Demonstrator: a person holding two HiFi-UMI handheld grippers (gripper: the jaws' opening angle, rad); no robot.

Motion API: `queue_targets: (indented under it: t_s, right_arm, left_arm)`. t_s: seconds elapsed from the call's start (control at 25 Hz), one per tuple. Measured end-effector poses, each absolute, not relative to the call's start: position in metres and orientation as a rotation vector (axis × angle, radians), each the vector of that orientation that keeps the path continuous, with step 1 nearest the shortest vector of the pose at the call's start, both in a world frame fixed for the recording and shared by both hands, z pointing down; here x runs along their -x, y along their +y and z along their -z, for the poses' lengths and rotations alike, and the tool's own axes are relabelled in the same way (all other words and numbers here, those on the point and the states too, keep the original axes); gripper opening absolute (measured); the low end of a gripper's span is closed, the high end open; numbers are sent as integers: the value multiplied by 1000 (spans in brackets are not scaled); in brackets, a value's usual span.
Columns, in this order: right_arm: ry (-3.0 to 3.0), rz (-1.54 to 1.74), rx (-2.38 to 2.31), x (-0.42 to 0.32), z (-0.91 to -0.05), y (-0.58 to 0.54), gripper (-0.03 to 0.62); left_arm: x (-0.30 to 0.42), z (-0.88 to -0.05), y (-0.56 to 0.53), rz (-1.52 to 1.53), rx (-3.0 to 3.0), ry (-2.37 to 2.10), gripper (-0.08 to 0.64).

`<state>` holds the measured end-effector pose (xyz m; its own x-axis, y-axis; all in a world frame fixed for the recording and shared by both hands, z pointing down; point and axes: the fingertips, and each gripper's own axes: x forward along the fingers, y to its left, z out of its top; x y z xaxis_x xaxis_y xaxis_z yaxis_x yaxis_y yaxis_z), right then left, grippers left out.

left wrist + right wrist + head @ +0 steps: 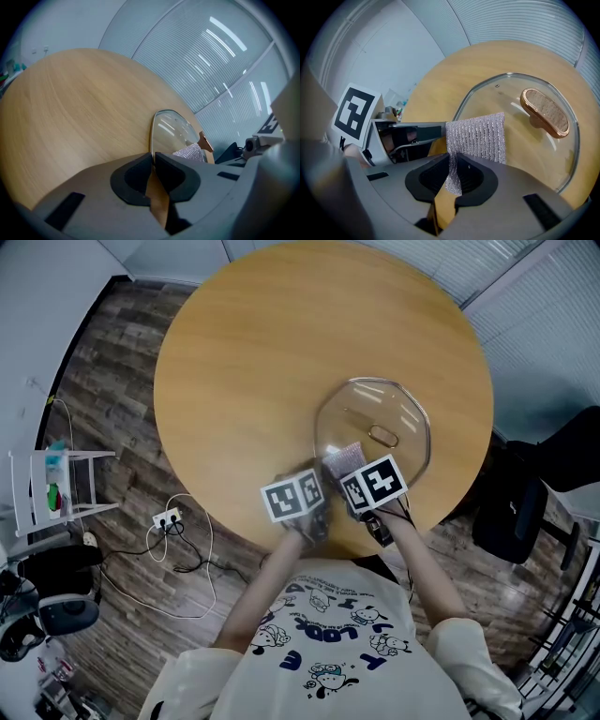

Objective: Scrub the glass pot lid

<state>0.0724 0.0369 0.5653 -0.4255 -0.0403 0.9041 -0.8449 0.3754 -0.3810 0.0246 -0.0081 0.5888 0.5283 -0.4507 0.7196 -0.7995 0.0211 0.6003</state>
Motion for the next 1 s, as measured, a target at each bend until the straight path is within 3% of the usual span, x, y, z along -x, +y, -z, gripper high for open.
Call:
queue_targets:
  t_s: [1.0]
  right_arm:
    - [-1773,-1140,-746,-61,-565,23,61]
  left_arm:
    - [-27,-588,-6,-372,-1612,-1086,37]
